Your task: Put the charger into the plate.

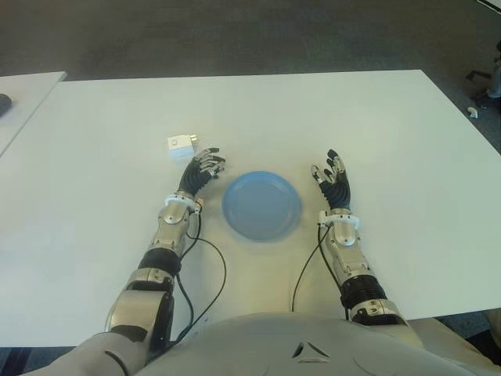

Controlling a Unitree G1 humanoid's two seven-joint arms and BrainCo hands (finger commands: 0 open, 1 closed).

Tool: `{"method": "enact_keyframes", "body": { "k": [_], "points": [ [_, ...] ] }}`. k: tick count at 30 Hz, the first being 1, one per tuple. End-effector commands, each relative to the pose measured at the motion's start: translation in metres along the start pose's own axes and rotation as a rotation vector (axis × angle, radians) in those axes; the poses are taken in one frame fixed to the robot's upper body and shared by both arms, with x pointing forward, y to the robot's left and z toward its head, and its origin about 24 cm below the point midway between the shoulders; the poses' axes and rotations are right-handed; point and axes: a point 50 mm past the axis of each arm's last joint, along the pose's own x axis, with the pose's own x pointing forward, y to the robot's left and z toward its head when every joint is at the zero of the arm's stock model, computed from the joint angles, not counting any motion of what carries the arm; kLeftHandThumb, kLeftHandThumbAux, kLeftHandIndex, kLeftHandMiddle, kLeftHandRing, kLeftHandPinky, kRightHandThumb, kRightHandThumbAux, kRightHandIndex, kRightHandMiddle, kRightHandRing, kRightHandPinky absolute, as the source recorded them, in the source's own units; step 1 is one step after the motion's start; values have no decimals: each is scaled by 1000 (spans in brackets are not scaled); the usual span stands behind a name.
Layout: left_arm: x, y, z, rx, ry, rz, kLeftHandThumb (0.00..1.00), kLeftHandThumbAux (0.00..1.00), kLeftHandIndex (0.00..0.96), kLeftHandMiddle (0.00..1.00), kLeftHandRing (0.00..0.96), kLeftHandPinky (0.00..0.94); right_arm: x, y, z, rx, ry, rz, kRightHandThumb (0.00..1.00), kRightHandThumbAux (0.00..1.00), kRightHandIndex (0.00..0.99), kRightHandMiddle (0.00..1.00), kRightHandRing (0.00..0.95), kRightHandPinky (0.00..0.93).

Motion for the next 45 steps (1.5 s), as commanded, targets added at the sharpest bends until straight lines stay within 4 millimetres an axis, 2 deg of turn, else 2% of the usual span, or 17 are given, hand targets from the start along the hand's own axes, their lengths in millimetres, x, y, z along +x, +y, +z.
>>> {"method": "enact_keyframes", "body": {
  "k": [1,6,8,12,17,22,29,30,32,37,38,39,41,42,43,45],
  "points": [
    [-17,2,-14,259,93,-77,295,613,290,411,455,517,-66,-8,-83,-92,473,13,255,634,0,0,13,85],
    [-14,4,6,465,12,-31,278,640,348,464,503,569,-66,-8,-83,-91,470,14,257,641,0,0,11,88],
    [-12,1,15,530,-29,7,309,655,376,500,532,595,-67,-8,-83,-89,471,14,259,645,0,0,11,87],
    [-11,-2,31,611,-101,89,337,654,400,532,557,588,-67,-8,-83,-81,469,13,271,655,0,0,11,88],
    [-8,-1,48,681,-217,228,407,636,423,593,620,665,-67,-7,-83,-78,471,13,288,657,0,0,13,95],
    [-2,2,53,727,-270,318,440,612,452,681,715,762,-67,-7,-83,-71,473,13,303,663,0,0,14,98],
    [12,7,49,796,-281,437,450,584,498,755,787,839,-68,-7,-84,-61,472,14,326,674,0,0,13,91],
    [14,7,48,805,-281,451,539,624,475,763,792,841,-68,-7,-84,-60,472,14,329,675,0,0,12,91],
    [17,8,44,826,-276,477,616,658,455,769,796,843,-68,-7,-83,-58,471,14,332,675,0,0,12,90],
    [26,10,34,937,-257,523,685,686,437,739,723,707,-68,-8,-84,-55,472,16,339,678,0,0,13,93],
    [27,11,33,973,-256,527,688,689,431,631,606,574,-68,-8,-84,-55,473,17,344,680,0,0,14,93],
    [29,11,33,1012,-255,527,689,691,429,592,564,526,-68,-8,-84,-53,474,18,346,681,0,0,14,93],
    [31,11,33,1061,-253,522,690,695,423,459,423,372,-68,-9,-85,-53,478,21,352,683,0,0,15,91],
    [32,11,33,1079,-251,519,589,595,384,400,361,308,-68,-9,-86,-53,480,22,354,681,0,0,15,90],
    [33,12,32,1095,-248,515,552,560,370,378,339,285,-69,-9,-86,-53,482,23,355,681,0,0,15,90],
    [34,12,31,1115,-244,509,462,467,282,290,256,209,-69,-10,-87,-52,483,24,359,678,0,0,15,87]
  ]
}}
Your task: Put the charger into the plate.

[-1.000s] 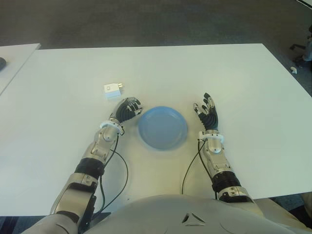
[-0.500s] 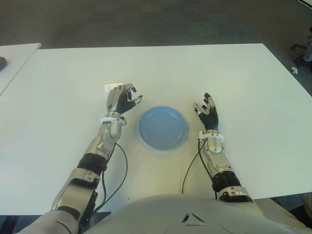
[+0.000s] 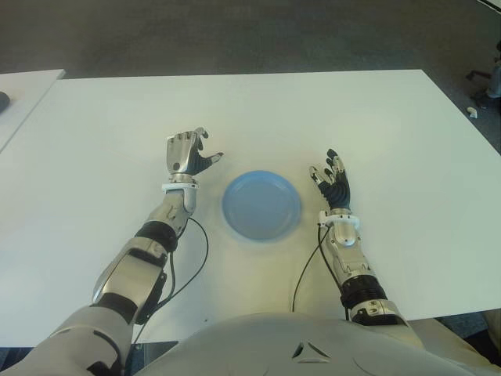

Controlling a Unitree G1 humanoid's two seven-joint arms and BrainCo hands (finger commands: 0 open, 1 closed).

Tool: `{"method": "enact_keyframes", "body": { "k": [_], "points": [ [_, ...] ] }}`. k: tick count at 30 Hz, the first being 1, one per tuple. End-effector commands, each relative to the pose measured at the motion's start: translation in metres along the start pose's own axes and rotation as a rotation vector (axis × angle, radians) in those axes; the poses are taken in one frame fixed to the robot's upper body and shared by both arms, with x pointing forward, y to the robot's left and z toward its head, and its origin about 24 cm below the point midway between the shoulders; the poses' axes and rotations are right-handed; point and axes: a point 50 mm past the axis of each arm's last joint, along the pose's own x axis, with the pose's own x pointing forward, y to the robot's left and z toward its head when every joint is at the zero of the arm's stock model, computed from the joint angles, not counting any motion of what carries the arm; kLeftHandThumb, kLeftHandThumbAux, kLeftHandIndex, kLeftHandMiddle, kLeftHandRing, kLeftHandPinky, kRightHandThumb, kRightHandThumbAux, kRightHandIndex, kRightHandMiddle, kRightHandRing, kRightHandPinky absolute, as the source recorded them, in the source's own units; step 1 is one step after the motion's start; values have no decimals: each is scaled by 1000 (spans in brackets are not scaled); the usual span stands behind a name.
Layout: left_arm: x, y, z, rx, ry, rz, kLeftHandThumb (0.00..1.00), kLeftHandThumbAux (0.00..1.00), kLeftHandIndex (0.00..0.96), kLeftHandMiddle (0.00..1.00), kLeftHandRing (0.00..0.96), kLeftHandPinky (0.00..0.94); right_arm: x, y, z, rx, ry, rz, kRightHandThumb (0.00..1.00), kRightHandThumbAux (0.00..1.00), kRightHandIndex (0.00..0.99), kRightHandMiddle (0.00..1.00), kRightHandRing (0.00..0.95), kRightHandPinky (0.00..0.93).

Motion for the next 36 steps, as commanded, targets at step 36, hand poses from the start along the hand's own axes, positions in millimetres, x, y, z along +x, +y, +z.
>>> {"method": "enact_keyframes", "body": {
  "k": [36],
  "points": [
    [14,-17,-18,413,74,-418,184,323,0,0,0,0,-71,-9,-88,-36,469,67,334,728,26,46,70,137]
  ]
}}
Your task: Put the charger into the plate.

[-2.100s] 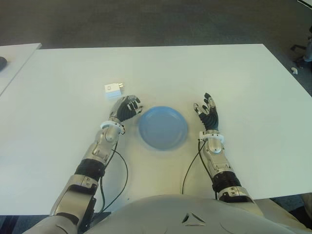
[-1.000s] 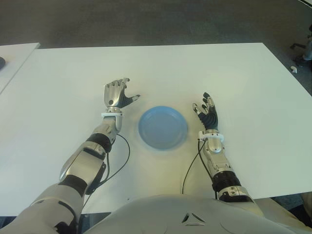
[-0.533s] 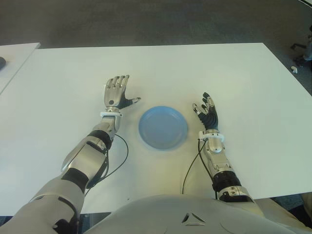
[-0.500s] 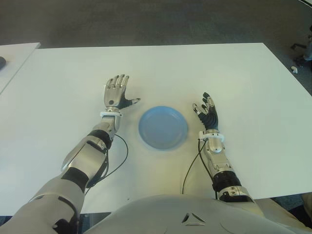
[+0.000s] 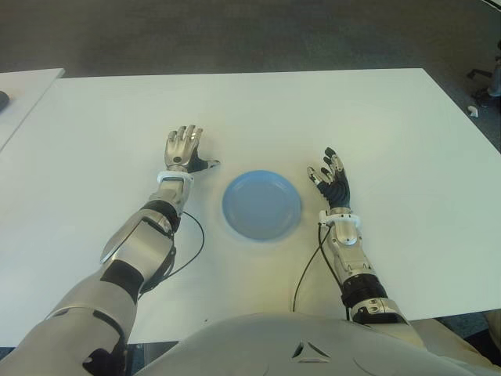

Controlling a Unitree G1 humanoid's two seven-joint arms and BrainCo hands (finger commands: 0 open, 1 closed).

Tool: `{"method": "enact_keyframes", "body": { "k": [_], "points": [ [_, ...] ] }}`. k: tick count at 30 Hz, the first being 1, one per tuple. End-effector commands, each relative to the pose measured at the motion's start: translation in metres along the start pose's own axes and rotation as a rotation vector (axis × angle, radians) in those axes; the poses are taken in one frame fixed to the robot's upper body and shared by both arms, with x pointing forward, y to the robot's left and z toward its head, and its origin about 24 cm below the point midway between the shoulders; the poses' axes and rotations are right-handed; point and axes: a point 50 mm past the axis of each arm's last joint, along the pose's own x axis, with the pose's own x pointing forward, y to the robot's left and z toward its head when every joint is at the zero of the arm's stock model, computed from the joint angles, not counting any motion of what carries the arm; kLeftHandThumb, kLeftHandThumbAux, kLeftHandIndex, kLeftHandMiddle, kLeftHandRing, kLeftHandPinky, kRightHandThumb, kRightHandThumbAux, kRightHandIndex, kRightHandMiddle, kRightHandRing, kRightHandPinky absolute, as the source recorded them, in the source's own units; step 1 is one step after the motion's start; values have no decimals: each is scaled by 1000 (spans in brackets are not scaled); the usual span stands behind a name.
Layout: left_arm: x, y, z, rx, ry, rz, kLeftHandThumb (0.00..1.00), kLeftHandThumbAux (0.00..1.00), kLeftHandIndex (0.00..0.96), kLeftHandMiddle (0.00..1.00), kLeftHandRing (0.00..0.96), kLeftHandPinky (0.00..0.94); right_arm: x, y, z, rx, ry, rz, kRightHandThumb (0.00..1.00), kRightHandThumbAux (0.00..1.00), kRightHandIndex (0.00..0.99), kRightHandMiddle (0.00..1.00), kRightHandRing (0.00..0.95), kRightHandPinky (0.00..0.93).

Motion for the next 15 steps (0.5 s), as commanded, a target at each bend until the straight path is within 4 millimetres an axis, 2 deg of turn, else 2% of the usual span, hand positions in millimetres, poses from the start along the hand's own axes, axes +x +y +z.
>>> {"method": "enact_keyframes", "body": {
  "k": [1,11,15],
  "points": [
    [0,-4,4,46,11,-66,181,321,0,0,0,0,-75,-6,-88,-32,489,26,327,727,26,47,70,137],
    [2,-1,-2,72,38,-64,110,298,0,0,0,0,-77,-8,-89,-29,501,30,277,704,40,59,81,138],
    [3,-2,-6,87,67,-118,76,300,0,0,0,0,-78,-10,-90,-37,504,35,273,701,40,59,78,133]
  ]
}}
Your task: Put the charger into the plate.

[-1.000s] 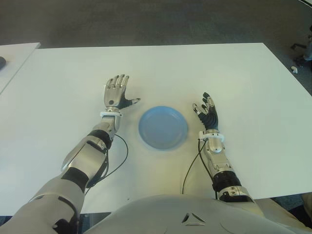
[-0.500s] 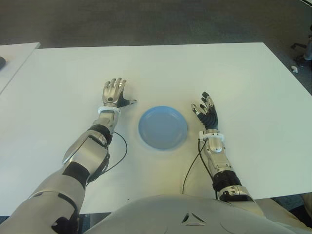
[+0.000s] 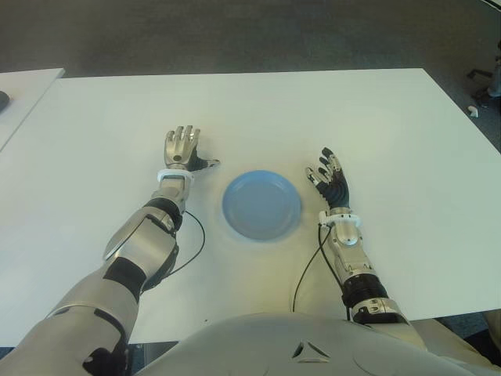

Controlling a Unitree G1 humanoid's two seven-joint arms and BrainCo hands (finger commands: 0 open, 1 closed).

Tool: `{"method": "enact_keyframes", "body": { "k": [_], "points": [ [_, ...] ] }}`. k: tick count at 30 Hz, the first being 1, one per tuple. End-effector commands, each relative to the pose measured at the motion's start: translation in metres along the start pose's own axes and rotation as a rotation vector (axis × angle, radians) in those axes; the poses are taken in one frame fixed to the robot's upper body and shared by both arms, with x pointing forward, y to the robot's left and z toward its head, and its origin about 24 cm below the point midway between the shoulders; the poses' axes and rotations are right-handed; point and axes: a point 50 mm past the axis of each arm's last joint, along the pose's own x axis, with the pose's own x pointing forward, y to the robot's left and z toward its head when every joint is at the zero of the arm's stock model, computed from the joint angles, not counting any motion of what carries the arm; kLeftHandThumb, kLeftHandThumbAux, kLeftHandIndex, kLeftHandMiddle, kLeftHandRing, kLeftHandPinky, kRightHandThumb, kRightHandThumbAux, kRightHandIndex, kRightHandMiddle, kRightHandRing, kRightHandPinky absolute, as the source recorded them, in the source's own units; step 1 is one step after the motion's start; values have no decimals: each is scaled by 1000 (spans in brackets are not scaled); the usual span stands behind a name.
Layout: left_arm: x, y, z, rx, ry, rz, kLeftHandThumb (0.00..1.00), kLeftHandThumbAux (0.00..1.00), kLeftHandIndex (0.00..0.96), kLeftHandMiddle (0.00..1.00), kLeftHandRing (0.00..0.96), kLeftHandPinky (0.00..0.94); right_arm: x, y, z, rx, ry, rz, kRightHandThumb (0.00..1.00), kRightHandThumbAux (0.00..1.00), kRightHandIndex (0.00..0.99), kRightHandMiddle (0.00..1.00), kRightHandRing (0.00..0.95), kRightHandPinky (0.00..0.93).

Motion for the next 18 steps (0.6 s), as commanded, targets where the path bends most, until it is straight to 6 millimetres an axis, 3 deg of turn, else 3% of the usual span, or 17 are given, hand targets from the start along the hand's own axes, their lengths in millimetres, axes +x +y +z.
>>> {"method": "enact_keyframes", "body": {
  "k": [1,18],
  "points": [
    [2,-3,-5,38,35,-105,71,301,0,0,0,0,-79,-8,-89,-28,507,5,272,701,40,59,78,133],
    [-10,-26,0,-90,97,-398,0,338,0,0,0,0,-84,-11,-92,-26,514,-2,288,700,70,82,92,138]
  ]
}}
